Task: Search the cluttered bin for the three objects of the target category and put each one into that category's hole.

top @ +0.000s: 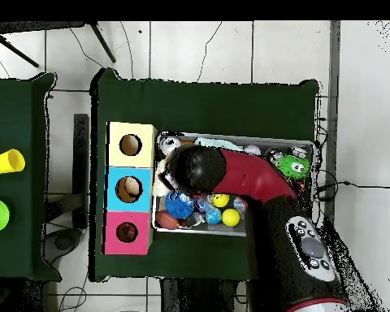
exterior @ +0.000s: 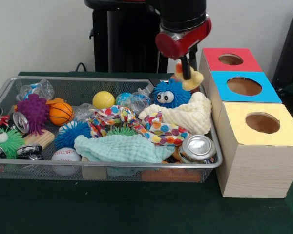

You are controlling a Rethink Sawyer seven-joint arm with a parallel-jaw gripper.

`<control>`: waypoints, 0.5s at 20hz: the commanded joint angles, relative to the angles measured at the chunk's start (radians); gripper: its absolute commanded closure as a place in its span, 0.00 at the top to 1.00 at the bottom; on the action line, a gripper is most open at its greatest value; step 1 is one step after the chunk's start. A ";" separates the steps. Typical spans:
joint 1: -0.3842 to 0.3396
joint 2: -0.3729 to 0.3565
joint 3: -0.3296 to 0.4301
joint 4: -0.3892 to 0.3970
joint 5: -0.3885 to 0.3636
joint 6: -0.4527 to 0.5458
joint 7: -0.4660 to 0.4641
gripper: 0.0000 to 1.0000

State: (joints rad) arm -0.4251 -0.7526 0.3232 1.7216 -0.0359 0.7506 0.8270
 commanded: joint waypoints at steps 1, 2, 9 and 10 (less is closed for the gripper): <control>0.030 -0.025 -0.051 0.161 0.043 -0.051 0.306 0.00; 0.033 -0.028 -0.053 0.162 0.043 -0.045 0.302 0.00; 0.061 -0.076 -0.051 0.214 0.090 -0.021 0.309 0.00; 0.065 -0.079 -0.053 0.220 0.095 -0.027 0.310 0.00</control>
State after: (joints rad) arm -0.3679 -0.7952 0.2973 1.8406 -0.0012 0.7363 0.8416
